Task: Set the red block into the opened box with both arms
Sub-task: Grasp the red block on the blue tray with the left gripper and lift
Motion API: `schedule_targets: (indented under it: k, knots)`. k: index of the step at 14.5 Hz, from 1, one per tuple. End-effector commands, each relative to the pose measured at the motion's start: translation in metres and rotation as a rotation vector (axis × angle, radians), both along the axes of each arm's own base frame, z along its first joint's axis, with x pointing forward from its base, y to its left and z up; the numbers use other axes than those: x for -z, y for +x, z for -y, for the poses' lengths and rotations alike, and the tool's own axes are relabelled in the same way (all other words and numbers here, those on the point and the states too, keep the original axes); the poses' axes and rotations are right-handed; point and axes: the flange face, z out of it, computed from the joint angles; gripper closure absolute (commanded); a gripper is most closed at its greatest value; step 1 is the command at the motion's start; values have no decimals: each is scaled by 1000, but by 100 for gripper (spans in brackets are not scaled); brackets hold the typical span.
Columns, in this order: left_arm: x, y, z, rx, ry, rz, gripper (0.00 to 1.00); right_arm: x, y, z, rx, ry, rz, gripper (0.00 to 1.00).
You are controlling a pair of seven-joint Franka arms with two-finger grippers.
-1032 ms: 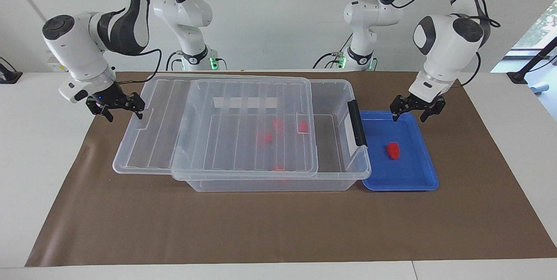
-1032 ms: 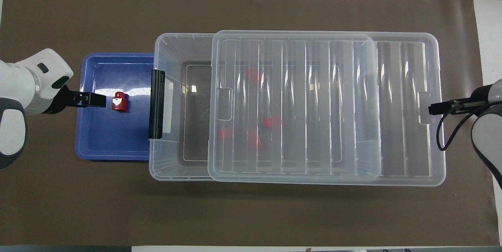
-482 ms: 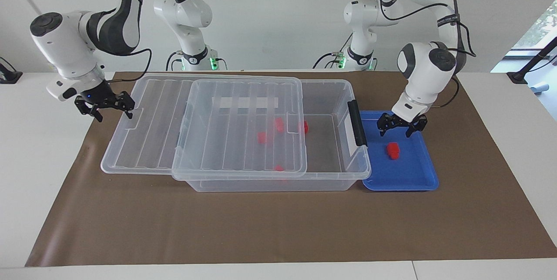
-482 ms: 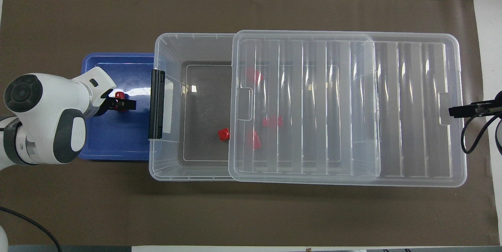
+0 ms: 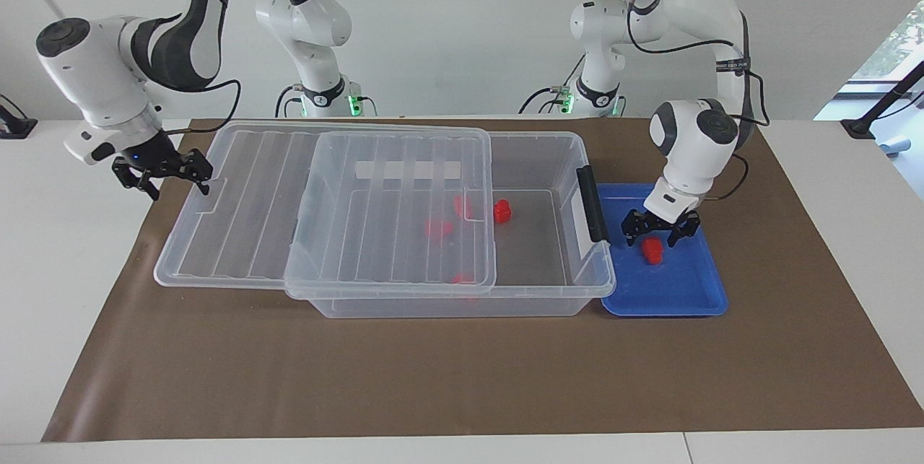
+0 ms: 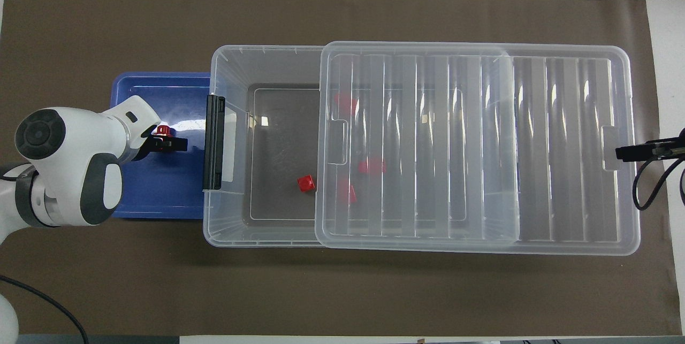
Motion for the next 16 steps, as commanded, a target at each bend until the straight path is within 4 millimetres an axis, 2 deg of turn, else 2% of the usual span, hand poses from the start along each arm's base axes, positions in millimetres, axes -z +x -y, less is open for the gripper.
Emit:
schedule_targets:
  k: [1,3,5,6,8,11,12,13,16]
  knots:
    - [-2,0,-5,-2,3,21,100,-1,-1,8,-26,-14,10,0]
    - [-2,1,-5,-11,2,22,100,-10,10,3,-32,-13,12,0]
    - [-9,2,-5,-9,2,34,100,-30,23,-4,-22,-8,7,0]
    - [-16,2,-6,-11,1,42,100,-47,31,-23,-22,-1,-3,0]
    - [-46,1,-6,-10,1,54,100,-92,39,-53,24,10,-32,0]
    - [-106,7,-4,-5,3,13,100,-151,33,-85,63,14,-71,0]
    - [-126,7,-1,0,4,2,100,-159,30,-103,69,14,-88,0]
    - [-145,7,1,3,5,-1,100,-161,27,-109,90,14,-95,0]
    - [-201,10,12,23,7,-24,100,-161,17,-109,121,17,-129,0]
